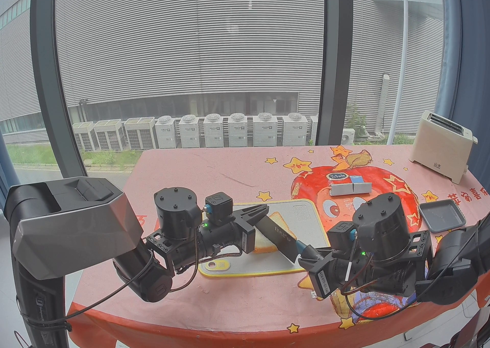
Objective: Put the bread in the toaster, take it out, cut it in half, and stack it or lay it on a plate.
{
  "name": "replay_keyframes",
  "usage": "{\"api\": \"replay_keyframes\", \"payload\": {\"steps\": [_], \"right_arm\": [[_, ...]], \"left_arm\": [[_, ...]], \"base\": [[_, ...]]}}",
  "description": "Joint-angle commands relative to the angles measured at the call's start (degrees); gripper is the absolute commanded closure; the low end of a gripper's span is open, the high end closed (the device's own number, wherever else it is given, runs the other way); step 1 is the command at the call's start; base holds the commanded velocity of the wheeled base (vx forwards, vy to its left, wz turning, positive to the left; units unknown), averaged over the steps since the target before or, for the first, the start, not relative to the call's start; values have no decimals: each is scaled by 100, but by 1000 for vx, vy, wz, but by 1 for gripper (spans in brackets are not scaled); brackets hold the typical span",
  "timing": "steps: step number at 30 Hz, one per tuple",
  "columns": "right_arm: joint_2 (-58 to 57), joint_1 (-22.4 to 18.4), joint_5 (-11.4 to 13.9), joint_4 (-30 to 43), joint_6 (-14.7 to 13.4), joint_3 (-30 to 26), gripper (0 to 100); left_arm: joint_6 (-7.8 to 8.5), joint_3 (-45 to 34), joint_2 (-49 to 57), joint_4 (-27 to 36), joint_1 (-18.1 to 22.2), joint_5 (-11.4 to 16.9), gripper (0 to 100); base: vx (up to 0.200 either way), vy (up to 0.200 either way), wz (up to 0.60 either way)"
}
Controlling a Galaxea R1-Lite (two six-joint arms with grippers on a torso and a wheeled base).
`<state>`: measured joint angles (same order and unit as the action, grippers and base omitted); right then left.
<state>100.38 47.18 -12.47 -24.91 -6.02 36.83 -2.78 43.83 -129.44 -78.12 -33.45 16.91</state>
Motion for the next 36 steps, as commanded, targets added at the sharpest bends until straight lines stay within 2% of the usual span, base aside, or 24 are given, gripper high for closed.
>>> {"api": "replay_keyframes", "payload": {"steps": [1,12,15,26,36], "right_arm": [[-106,2,-1,-23,5,9,100],[272,2,-1,-23,5,-18,100],[175,-7,-1,-23,5,-18,100],[-220,-7,-1,-6,22,0,100],[87,2,8,-32,5,9,100]], "left_arm": [[-3,-50,-46,25,-4,-3,100],[-21,170,103,60,-21,-3,100],[-47,65,191,244,-4,5,100],[-38,-199,-143,209,5,-12,100],[-38,-129,-134,209,5,-12,100]], "base": [[0,0,0],[0,0,0],[0,0,0],[0,0,0],[0,0,0]]}}
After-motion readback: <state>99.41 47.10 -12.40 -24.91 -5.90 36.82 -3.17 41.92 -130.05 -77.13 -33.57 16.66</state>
